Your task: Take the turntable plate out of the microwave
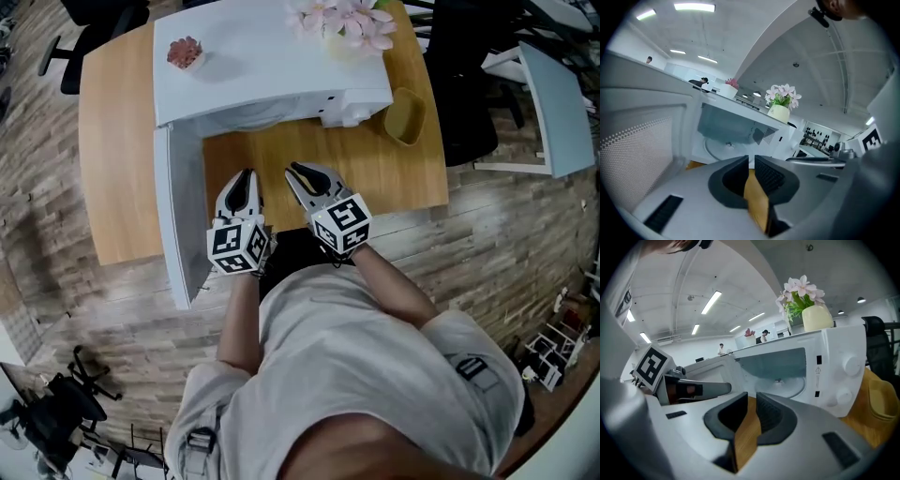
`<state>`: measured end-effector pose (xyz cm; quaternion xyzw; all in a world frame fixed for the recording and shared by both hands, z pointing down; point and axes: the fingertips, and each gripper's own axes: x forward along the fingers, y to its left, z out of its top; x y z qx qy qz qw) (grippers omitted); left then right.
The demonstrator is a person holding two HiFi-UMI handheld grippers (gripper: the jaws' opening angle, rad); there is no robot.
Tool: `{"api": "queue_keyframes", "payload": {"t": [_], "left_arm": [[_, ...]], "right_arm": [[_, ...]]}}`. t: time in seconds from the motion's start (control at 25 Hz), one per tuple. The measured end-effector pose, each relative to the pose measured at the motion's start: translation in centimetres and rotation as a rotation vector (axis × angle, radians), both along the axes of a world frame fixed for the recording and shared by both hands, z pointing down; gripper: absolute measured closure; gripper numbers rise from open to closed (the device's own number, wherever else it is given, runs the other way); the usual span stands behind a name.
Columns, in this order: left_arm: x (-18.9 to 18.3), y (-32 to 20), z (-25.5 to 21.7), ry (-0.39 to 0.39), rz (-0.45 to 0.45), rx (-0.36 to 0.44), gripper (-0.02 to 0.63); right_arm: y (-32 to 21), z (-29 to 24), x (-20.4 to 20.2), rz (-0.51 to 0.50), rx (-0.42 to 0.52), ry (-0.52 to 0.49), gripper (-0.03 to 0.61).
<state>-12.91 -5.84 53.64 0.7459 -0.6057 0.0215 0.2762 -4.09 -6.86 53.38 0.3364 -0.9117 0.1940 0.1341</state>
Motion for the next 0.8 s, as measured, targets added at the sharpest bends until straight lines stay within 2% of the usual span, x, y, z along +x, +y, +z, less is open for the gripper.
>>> {"api": "queue_keyframes", "payload": {"t": [0.2,0.44,0.64,0.8], "left_arm": [[-0.1,-1.9,2.1,0.025,-0.005,-0.039,0.561],[-0.7,-4.1,4.9,0.082,-0.036,-0.107,0.561],[-1.1,-6.2,6.8,0.086,-0.037,-0.143,0.561],[-1.7,-7.4,8.4,0.137,-0.065,-0.177,0.561]], "right_arm": [[-1.2,2.5,-0.6,-0.026,-0.057,0.006,0.515],[-3.6,5.9,-1.1,0.034,-0.252,-0.098,0.515],[-5.6,7.6,-2.5,0.017,-0.251,-0.092,0.508],[-6.8,9.3,-3.1,0.061,-0.358,-0.155,0.502]]}}
